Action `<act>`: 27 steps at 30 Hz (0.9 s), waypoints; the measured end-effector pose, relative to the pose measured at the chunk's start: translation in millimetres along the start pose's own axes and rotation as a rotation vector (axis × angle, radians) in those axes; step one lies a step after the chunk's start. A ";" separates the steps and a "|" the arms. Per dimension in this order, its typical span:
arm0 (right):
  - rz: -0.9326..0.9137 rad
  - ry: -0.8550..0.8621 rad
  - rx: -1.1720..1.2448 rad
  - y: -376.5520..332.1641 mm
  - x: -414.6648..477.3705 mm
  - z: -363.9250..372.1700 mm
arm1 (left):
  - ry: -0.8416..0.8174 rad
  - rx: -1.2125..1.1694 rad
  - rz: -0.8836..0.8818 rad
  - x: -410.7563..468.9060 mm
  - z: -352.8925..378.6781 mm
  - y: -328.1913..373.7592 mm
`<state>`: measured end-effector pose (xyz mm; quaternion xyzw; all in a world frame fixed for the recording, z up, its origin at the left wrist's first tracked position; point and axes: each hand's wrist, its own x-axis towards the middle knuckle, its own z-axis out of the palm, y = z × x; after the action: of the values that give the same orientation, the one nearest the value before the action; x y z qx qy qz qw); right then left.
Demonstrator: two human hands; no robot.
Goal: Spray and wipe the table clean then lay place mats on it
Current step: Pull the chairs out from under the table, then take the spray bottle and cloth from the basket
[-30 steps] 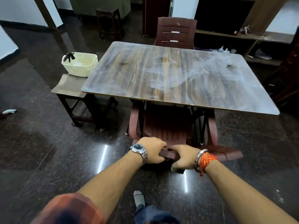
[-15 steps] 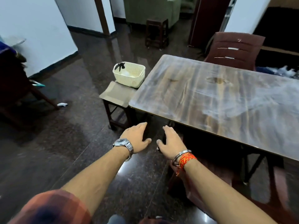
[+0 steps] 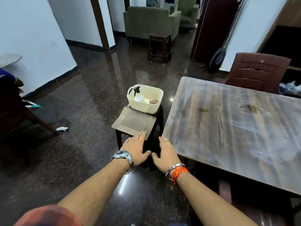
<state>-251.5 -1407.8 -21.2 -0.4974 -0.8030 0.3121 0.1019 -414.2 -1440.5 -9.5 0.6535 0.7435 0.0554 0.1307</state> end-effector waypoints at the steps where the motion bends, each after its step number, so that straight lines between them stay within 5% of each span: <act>1: 0.010 -0.001 0.016 -9.3 15.0 4.2 | 0.002 0.002 0.008 12.2 -5.6 -13.3; 16: 0.198 -0.029 0.187 -32.6 259.7 30.0 | -0.287 -0.121 -0.059 214.5 -29.5 -149.7; 27: 0.353 -0.057 0.223 -18.4 410.7 42.0 | -0.249 -0.241 -0.135 383.6 -36.3 -206.9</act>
<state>-483.9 -1076.1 -103.4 -0.6071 -0.6664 0.4259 0.0773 -664.8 -1087.9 -73.8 0.5836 0.7518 0.0540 0.3023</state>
